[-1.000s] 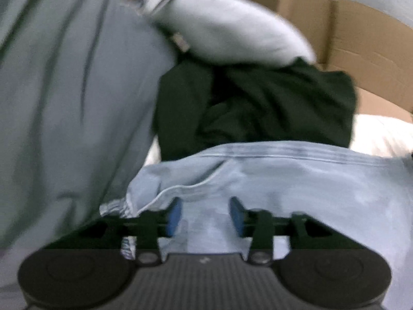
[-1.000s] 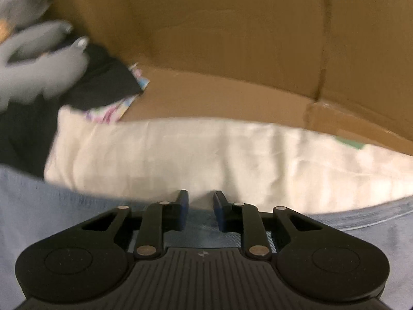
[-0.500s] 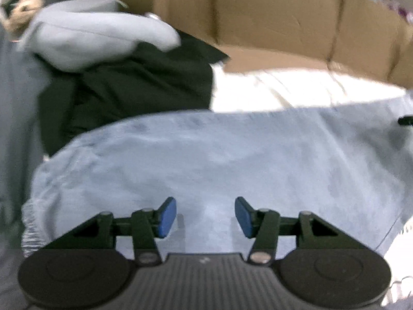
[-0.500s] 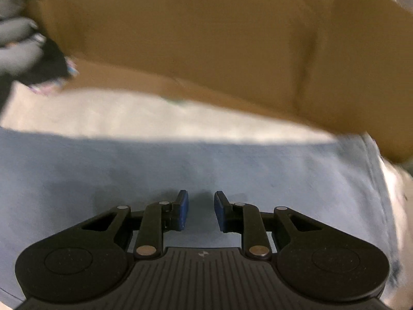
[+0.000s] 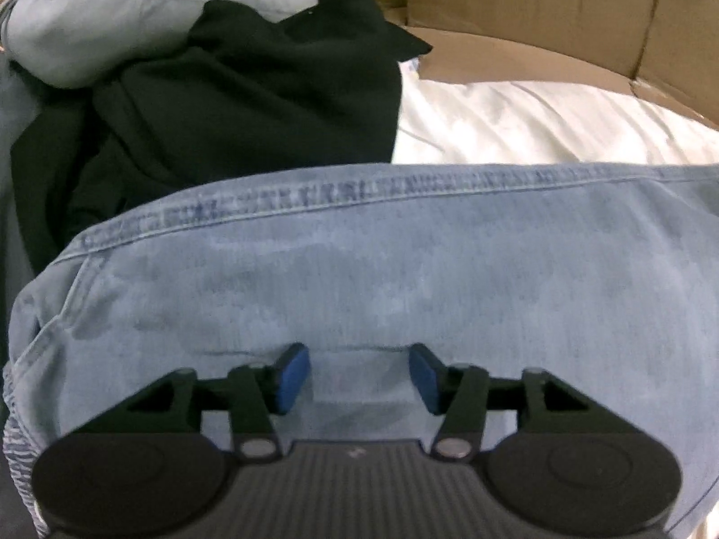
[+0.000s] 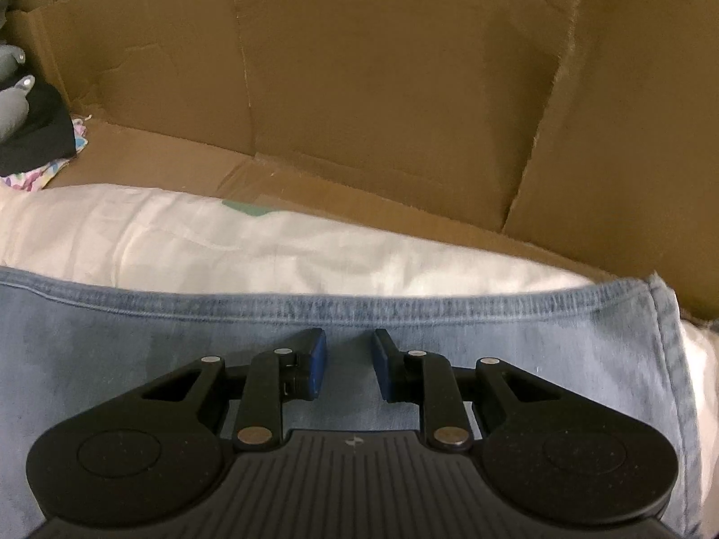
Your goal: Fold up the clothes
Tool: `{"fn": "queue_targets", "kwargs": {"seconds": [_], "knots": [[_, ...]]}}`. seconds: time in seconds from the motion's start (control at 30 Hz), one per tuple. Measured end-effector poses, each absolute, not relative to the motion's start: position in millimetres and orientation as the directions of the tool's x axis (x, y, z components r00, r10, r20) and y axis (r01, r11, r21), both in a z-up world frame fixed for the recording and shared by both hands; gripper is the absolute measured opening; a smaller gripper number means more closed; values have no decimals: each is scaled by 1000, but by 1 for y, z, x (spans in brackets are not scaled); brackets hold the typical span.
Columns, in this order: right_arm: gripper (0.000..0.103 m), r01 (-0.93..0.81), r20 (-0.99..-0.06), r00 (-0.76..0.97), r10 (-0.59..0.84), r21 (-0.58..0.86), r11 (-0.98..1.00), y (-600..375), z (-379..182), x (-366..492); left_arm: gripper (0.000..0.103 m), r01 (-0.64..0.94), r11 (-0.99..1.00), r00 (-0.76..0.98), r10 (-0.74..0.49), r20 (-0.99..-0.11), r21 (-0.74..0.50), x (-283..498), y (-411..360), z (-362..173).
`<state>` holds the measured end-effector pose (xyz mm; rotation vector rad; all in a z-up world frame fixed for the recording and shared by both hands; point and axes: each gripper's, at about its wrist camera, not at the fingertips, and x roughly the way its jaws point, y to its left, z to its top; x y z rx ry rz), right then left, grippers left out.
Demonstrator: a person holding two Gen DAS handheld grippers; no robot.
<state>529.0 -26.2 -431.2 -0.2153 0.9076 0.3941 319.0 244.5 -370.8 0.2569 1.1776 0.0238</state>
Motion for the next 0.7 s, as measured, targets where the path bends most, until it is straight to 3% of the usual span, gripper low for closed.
{"fn": "queue_targets", "kwargs": {"seconds": [0.33,0.47,0.7], "knots": [[30,-437,-829,505,242,-3,899,-22,-419,562,57,53,986,386,124,-914,156,305,256,-351],[31,-412,-765,548,338,105,905,-54,-376,545,68,20,991,411,111,-905,131,280,263,-327],[32,-500,-741,526,419,129,856,-105,-319,484,68,-2,992,407,118,-906,129,250,268,-289]]}}
